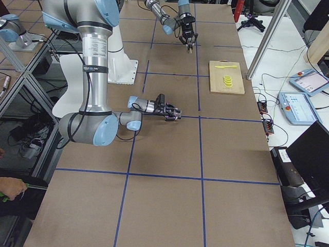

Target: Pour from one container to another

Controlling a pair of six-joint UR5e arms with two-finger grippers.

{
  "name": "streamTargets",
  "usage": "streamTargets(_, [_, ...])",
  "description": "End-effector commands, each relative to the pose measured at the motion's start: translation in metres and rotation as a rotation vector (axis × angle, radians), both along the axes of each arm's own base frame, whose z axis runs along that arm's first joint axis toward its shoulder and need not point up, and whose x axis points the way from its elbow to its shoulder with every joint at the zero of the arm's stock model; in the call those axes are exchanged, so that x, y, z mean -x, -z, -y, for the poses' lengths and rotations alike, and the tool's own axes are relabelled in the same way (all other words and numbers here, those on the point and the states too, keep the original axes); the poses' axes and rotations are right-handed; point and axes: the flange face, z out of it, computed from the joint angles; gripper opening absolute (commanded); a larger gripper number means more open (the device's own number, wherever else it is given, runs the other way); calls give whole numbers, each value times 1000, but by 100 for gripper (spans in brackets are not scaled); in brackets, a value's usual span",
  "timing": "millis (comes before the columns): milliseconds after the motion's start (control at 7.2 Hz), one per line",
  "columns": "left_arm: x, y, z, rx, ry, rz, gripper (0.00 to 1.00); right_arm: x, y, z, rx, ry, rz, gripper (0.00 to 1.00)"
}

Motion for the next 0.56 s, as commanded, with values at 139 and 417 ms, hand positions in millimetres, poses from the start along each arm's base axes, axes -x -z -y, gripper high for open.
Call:
streamTargets(139, [0, 0, 0, 0, 0, 0, 0, 4, -1, -5, -2, -3, 12, 8])
streamTargets(417, [0, 0, 0, 0, 0, 0, 0, 5, -1, -6, -2, -2, 12, 21])
